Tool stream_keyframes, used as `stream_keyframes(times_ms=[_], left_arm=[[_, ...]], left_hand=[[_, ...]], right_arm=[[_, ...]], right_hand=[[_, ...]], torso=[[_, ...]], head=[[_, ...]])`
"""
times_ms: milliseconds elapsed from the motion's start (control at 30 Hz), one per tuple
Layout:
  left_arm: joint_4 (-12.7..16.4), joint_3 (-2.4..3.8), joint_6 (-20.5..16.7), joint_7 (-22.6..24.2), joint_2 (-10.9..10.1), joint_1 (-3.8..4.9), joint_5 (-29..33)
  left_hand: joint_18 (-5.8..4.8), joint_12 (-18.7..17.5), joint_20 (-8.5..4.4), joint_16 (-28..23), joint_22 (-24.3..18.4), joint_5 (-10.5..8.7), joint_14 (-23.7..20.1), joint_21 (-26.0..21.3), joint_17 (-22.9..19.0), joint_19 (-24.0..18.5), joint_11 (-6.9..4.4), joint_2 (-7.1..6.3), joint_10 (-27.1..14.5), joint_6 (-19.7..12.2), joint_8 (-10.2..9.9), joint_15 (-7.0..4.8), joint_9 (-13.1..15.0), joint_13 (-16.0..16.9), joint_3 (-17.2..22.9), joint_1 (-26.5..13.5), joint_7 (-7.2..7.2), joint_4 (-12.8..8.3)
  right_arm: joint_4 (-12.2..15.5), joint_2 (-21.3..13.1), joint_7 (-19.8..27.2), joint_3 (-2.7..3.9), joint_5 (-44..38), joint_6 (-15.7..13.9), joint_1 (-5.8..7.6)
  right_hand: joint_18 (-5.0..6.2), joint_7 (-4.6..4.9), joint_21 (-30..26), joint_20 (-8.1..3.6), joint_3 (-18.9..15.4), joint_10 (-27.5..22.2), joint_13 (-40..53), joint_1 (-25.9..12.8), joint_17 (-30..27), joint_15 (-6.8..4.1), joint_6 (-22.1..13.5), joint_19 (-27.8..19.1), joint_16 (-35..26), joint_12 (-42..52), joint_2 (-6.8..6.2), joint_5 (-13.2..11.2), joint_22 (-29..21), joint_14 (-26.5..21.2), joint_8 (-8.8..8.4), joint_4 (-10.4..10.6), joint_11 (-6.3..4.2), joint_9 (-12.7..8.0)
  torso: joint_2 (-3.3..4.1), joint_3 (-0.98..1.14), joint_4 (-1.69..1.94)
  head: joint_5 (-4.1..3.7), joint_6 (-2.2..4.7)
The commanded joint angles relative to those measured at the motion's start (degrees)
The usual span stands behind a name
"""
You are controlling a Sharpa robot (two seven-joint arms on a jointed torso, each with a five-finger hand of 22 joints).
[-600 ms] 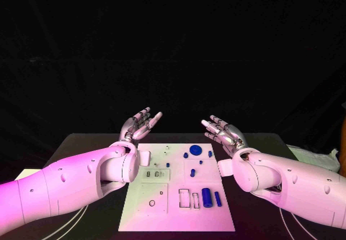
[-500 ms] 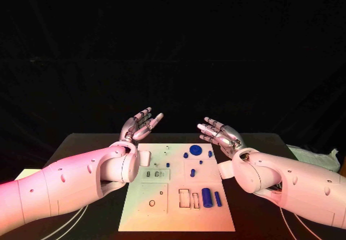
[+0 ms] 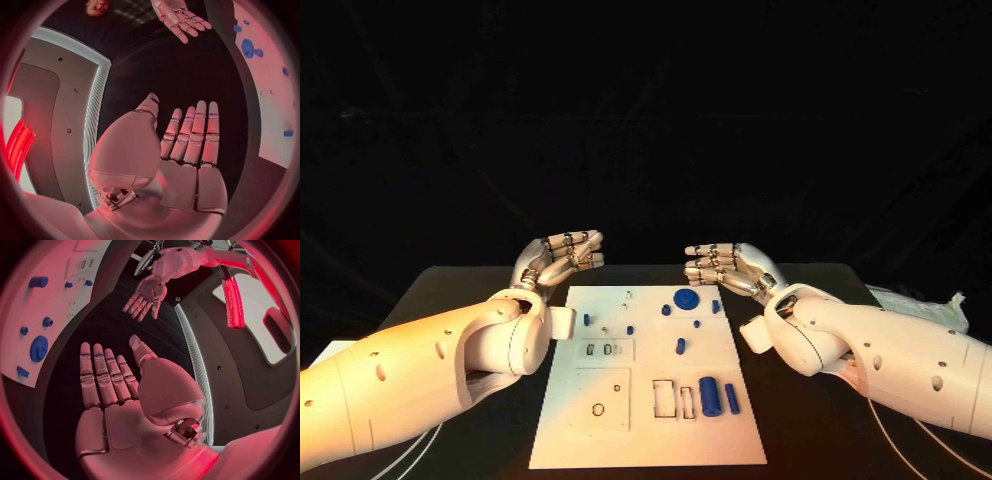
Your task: Assemble the parts on the task board
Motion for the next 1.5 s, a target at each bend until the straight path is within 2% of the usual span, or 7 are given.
stream_keyframes(times_ms=[33, 200, 600, 767, 967, 1100, 1500], left_arm=[[1.34, 0.05, 3.87, 0.62, -0.88, 0.28, -1.15], [4.21, 0.05, 4.95, -0.44, -3.07, 0.49, -1.73], [12.08, 0.18, 6.36, -2.03, -8.01, 1.37, 1.03], [15.11, 0.34, 6.99, -2.38, -9.44, 1.76, 2.14], [17.75, 0.49, 7.44, -2.72, -10.61, 2.32, 2.55], [18.34, 0.53, 7.55, -2.85, -10.85, 2.47, 2.67], [18.56, 0.57, 7.66, -3.18, -11.04, 2.57, 3.05]], left_hand=[[0.82, 0.88, -1.36, 1.72, 0.69, -0.26, 5.36, 2.28, 1.21, 5.06, -1.28, 0.75, 4.39, 3.58, 0.43, -1.55, 0.02, 0.16, -0.37, 0.65, 1.60, -0.99], [0.74, 0.51, -2.69, 2.12, 0.71, -0.26, 9.35, 3.29, 2.82, 8.55, -2.27, 1.51, 7.84, 6.31, 0.08, -2.87, -0.34, -0.01, -1.26, 0.73, 0.75, -1.92], [0.68, -1.58, -3.77, 1.25, 0.96, -0.24, 12.05, 4.95, 5.04, 12.94, -2.73, 2.18, 9.38, 7.62, -1.62, -3.70, -0.62, -0.24, -2.34, 1.13, 0.36, -3.38], [0.66, -1.99, -3.92, 1.08, 1.10, -0.24, 12.31, 5.38, 5.40, 13.63, -2.74, 2.28, 9.41, 7.68, -1.96, -3.78, -0.64, -0.26, -2.52, 1.14, 0.37, -3.61], [0.64, -2.18, -3.95, 0.95, 1.14, -0.24, 12.30, 5.51, 5.52, 13.82, -2.71, 2.31, 9.34, 7.65, -2.11, -3.77, -0.65, -0.28, -2.59, 1.14, 0.40, -3.71], [0.62, -2.35, -3.97, 0.84, 1.17, -0.24, 12.28, 5.61, 5.61, 13.96, -2.67, 2.31, 9.27, 7.59, -2.26, -3.76, -0.66, -0.29, -2.67, 1.12, 0.45, -3.77], [0.58, -2.63, -3.98, 0.65, 1.20, -0.24, 12.23, 5.72, 5.76, 14.10, -2.58, 2.33, 9.11, 7.48, -2.49, -3.71, -0.67, -0.31, -2.80, 1.09, 0.58, -3.88]], right_arm=[[-0.20, 0.04, -0.17, 0.21, -15.28, -2.03, 0.61], [-0.86, 0.41, -2.94, 0.44, -24.64, -2.16, 2.00], [-3.28, 2.36, -16.18, 0.71, -53.11, 2.93, 5.81], [-3.28, 2.92, -20.70, 0.85, -61.39, 7.57, 6.73], [-3.23, 3.50, -24.62, 1.05, -69.47, 11.89, 7.27], [-2.93, 3.61, -25.76, 1.28, -71.65, 13.25, 7.37], [-3.01, 4.12, -26.50, 1.49, -73.27, 15.96, 7.47]], right_hand=[[1.40, 2.11, 2.75, -2.64, 2.16, 11.15, 0.17, 2.11, 0.35, -3.06, 11.82, 10.34, 0.94, 0.08, -0.74, -0.66, 0.00, 12.60, 0.51, -3.58, -2.34, 0.21], [1.27, 1.35, 3.90, -4.02, 3.54, 14.16, 0.25, 2.17, 0.69, -4.30, 14.08, 13.58, 1.03, -0.61, -1.57, -0.26, 0.12, 15.82, 0.15, -5.47, -3.22, 0.28], [1.26, -1.19, 13.80, -10.06, 5.13, 21.16, 0.28, 2.08, 5.79, -9.55, 19.16, 27.21, 7.80, -1.85, -4.76, 0.46, 4.47, 32.31, -0.19, -5.94, -6.62, 0.43], [1.05, -2.11, 18.79, -11.30, 5.81, 20.36, 0.25, 0.37, 11.05, -10.74, 19.79, 31.25, 15.84, -2.16, -5.34, -0.70, 7.08, 34.85, -1.13, -5.45, -7.14, 0.32], [0.84, -2.43, 26.16, -11.63, 7.49, 18.91, 0.29, -1.69, 22.99, -10.94, 19.89, 32.96, 32.46, -2.16, -6.58, -1.25, 11.52, 34.76, -1.62, -4.78, -7.52, 0.31], [0.09, -2.54, 34.60, -11.54, 8.66, 18.27, 0.35, -2.11, 33.17, -10.80, 19.76, 33.00, 42.48, -2.05, -7.31, -1.47, 20.08, 34.52, -1.65, -4.13, -7.53, 0.31], [-0.50, -2.76, 41.66, -10.95, 10.36, 17.77, 0.34, -1.89, 40.60, -10.61, 19.84, 31.80, 49.56, -2.14, -7.59, -1.58, 27.34, 33.93, -1.55, -2.91, -7.36, 0.37]], torso=[[1.50, -0.27, 0.53], [2.79, -0.38, 1.24], [6.37, -1.63, 3.21], [7.59, -2.05, 3.78], [8.90, -2.43, 4.12], [9.52, -2.59, 4.19], [10.38, -2.96, 4.55]], head=[[-0.61, 0.48], [-0.86, 0.98], [-2.90, 1.33], [-3.55, 1.36], [-4.11, 1.84], [-4.30, 1.91], [-4.74, 1.81]])
